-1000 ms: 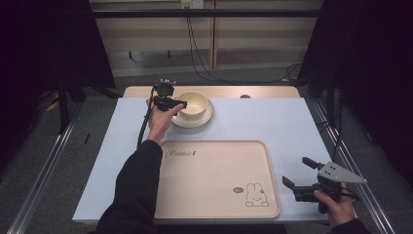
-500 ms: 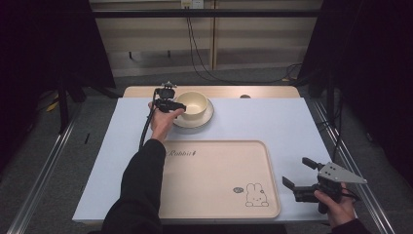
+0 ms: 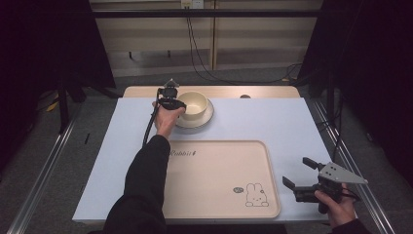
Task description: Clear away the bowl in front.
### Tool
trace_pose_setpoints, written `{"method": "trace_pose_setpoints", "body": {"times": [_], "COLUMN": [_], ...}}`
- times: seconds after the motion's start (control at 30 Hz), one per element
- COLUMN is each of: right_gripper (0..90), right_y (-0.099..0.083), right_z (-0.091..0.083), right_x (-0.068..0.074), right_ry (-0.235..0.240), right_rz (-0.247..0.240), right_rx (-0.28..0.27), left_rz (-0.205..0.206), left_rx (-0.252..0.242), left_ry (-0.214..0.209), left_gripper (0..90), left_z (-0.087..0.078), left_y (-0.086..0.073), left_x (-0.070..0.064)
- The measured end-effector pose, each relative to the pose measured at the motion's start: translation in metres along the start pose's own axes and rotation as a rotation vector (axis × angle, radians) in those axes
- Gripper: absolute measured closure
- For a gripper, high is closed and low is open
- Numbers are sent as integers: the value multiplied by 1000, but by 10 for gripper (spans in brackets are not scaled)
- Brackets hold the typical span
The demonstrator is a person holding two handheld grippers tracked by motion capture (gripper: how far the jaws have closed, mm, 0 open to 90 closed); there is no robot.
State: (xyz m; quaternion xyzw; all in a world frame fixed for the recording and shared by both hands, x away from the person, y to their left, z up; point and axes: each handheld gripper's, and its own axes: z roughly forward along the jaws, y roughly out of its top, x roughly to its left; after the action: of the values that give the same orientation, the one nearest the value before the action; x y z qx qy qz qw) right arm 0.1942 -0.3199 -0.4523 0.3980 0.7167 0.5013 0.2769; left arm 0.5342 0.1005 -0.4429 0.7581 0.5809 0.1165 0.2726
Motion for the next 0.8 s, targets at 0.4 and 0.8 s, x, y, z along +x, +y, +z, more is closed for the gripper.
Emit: {"method": "trace_pose_setpoints", "body": {"times": [0.4,0.8], "right_gripper": [9,9], "right_y": [0,0], "right_z": [0,0], "right_x": [0,1], "right_ry": [2,2], "right_rz": [1,-1], "right_rx": [-1,-2], "left_rz": [-93,-121], "left_rx": [26,26], "left_ry": [-35,-51], "left_gripper": [743,828], "left_z": [5,5], "left_y": [1,1], "left_x": [2,2]}}
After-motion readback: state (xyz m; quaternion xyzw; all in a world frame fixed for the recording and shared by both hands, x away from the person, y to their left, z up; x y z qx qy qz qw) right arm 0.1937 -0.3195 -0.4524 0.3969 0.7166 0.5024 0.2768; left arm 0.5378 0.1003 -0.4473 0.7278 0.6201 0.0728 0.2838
